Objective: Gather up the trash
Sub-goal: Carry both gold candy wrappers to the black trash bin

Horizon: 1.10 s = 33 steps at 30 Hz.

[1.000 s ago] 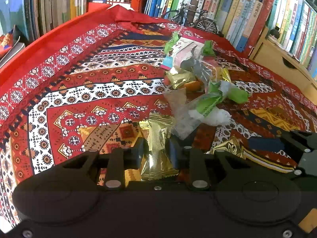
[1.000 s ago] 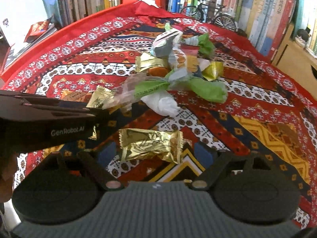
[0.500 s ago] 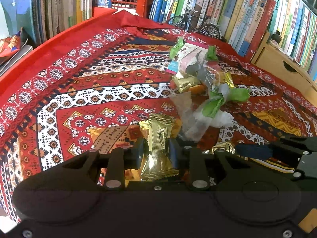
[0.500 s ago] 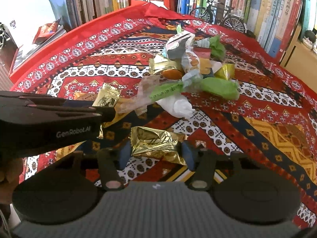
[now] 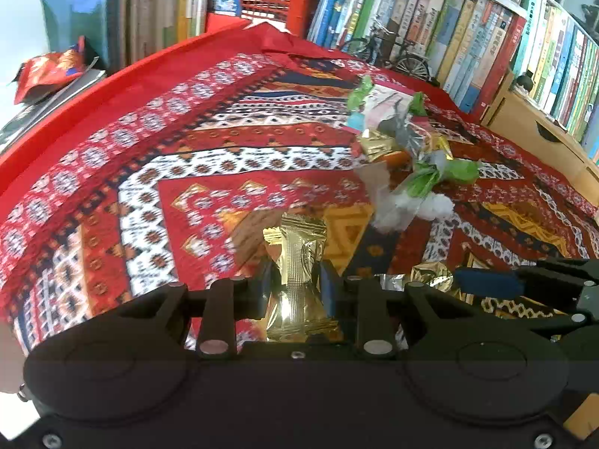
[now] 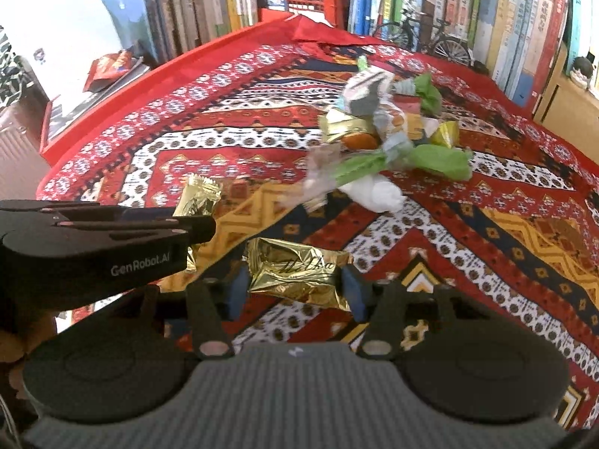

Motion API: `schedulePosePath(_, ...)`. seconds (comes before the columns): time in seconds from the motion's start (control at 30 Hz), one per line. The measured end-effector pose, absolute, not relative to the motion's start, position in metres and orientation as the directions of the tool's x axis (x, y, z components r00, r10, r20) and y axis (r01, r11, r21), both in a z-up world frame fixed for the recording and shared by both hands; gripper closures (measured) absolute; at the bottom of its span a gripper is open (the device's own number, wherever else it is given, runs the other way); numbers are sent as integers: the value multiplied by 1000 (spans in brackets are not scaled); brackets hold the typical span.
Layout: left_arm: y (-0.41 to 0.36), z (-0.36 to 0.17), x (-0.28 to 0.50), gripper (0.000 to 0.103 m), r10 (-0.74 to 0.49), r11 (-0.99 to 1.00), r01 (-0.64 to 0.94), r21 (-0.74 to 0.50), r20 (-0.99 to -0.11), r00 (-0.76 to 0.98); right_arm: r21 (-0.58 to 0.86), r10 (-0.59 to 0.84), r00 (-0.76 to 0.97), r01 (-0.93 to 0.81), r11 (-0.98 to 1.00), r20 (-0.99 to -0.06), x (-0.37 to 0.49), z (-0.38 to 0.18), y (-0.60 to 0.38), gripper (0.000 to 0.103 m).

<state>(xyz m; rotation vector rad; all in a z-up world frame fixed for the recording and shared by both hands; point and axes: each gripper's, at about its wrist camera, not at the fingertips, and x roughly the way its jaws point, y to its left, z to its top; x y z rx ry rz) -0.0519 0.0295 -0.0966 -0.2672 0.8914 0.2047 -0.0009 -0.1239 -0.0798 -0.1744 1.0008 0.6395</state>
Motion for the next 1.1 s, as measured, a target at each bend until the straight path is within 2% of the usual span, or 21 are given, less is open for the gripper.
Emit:
schedulePosePath(0.67, 87, -68, -178, 78, 166, 915, -385, -119, -758, 630, 146, 473, 373, -641, 753, -798, -98, -43, -73, 47)
schedulePosePath(1.1, 136, -92, -268, 78, 225, 855, -508, -107, -805, 549, 156, 506, 302, -718, 678, -808, -159, -54, -22, 47)
